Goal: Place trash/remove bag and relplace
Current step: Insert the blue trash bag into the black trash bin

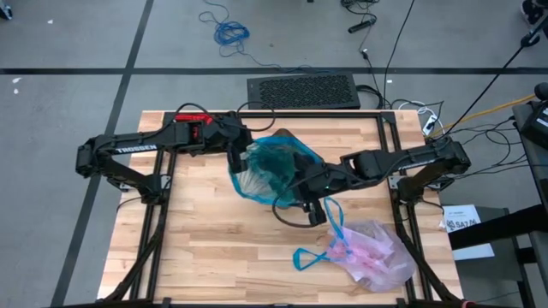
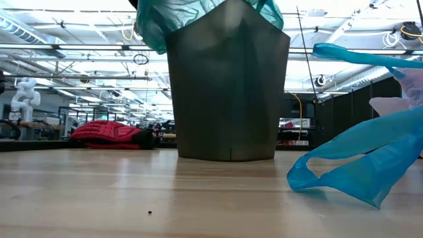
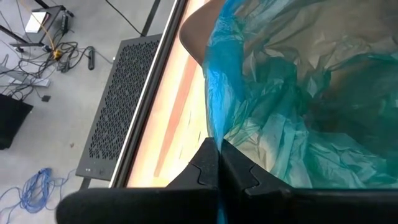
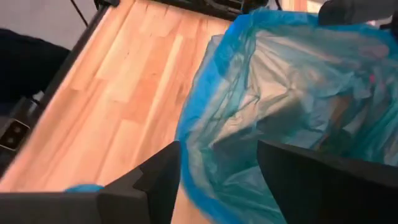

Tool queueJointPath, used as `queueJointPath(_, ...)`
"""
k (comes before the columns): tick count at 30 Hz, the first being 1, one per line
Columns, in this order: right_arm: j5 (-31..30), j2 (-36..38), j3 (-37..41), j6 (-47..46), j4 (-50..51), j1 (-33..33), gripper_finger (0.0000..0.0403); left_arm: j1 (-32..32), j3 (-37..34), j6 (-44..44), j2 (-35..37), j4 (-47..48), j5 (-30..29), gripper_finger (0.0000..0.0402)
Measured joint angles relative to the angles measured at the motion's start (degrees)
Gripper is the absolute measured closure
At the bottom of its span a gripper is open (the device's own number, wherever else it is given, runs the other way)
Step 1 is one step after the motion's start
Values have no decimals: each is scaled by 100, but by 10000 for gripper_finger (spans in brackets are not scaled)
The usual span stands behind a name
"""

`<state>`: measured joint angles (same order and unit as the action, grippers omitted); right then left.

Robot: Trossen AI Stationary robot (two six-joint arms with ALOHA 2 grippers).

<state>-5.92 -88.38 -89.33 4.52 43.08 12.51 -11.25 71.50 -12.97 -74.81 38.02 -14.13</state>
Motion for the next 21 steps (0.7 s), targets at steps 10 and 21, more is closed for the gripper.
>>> queueJointPath(10, -136, -39, -10, -357, 241, 267, 175, 0, 0, 2, 0, 6, 0, 401)
queueJointPath(21, -1147, -57, 3, -318, 238, 441, 384, 13, 0, 17, 0, 6, 0, 401)
